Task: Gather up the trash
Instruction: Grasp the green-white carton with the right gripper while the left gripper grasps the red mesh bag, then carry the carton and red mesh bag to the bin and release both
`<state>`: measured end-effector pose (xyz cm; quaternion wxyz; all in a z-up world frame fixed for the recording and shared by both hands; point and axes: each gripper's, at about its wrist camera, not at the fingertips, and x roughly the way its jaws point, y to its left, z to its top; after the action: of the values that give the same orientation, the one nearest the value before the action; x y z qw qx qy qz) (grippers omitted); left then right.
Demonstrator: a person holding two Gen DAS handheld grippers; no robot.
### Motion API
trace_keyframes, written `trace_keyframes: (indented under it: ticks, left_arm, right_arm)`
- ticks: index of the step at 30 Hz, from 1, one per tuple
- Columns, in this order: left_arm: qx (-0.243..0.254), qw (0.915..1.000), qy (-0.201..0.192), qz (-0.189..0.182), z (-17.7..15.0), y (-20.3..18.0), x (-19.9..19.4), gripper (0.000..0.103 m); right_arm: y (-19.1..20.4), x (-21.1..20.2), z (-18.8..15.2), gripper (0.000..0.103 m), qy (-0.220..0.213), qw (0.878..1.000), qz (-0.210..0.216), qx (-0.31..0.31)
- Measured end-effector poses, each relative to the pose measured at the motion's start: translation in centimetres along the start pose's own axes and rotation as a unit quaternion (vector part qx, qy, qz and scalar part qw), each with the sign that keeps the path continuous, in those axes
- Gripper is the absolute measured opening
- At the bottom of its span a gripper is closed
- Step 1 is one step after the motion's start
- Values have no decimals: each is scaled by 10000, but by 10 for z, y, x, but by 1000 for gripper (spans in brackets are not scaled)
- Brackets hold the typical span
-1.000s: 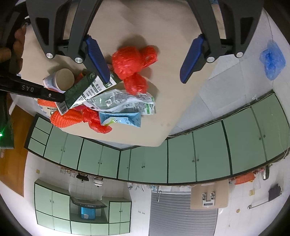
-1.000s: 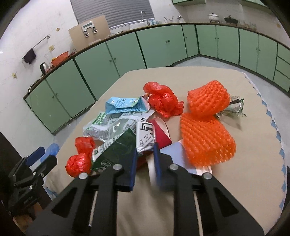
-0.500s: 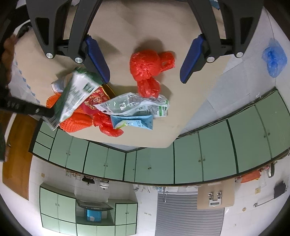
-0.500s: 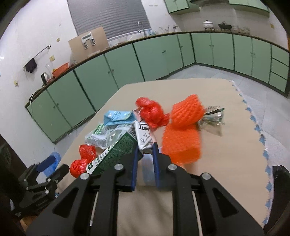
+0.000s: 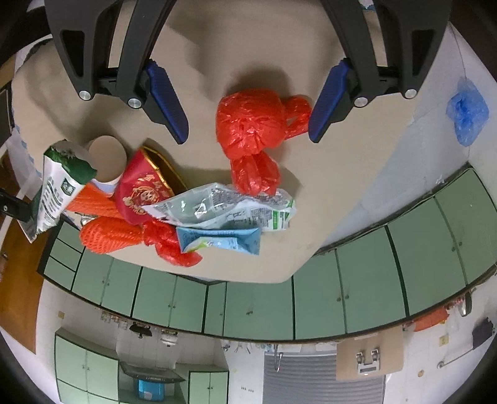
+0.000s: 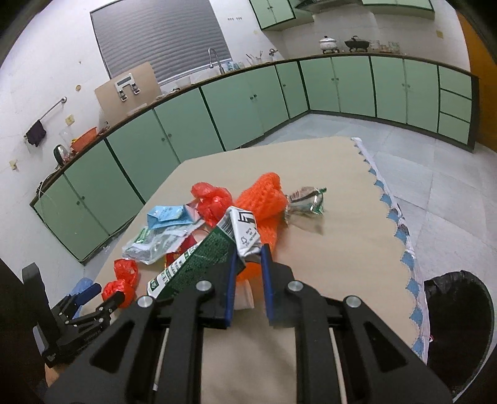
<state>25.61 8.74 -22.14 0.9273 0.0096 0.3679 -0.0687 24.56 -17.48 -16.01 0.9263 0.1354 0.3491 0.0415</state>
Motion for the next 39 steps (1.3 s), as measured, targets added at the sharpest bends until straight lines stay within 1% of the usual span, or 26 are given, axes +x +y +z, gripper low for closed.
trace_keyframes:
  ticks: [4,6,7,8,9,10,11,14,17,21,39]
  left_arm:
    - [-25,9999,136,54,-1,1,7,78]
    - [-11,9998,167,61,-1,1,10,76]
    - [-5,9998,197,54,-1,0,11,68]
    - [-4,9997,243,30,0,0,14,54]
    - [-16,9995,324,2,0,1,17,47]
    - [-38,9993,373,-25,0,1,20,46]
    - [-56,9993,356,-50,0,2,20,43]
    - [-87,9996,247,-81,1,3,14,39]
    - [-124,9998,93,-144,2,3,2,37]
    - [-29,9999,-19,-168,6,-1,-8,37]
    - [-1,9998,-109,-145,10,-5,-25,37]
  right_arm:
    - [-6,2,-4,14,49,9999,-20,88]
    - [-7,3,-5,14,65,9999,-29,84]
    - [-7,4,-5,14,76,9999,-25,91]
    - [-7,4,-6,14,88,9999,-25,91]
    - [-7,4,-5,14,94,9999,-29,85]
    - [-7,4,-6,14,95,9999,-26,81]
    - [-7,4,-5,14,89,9999,-28,77]
    - [-7,3,-5,14,87,9999,-27,82]
    - [-7,1,-5,14,44,10000,-19,86]
    - [-5,-1,-5,14,25,9999,8,99]
    - [-2,-19,0,14,-75,9999,84,75]
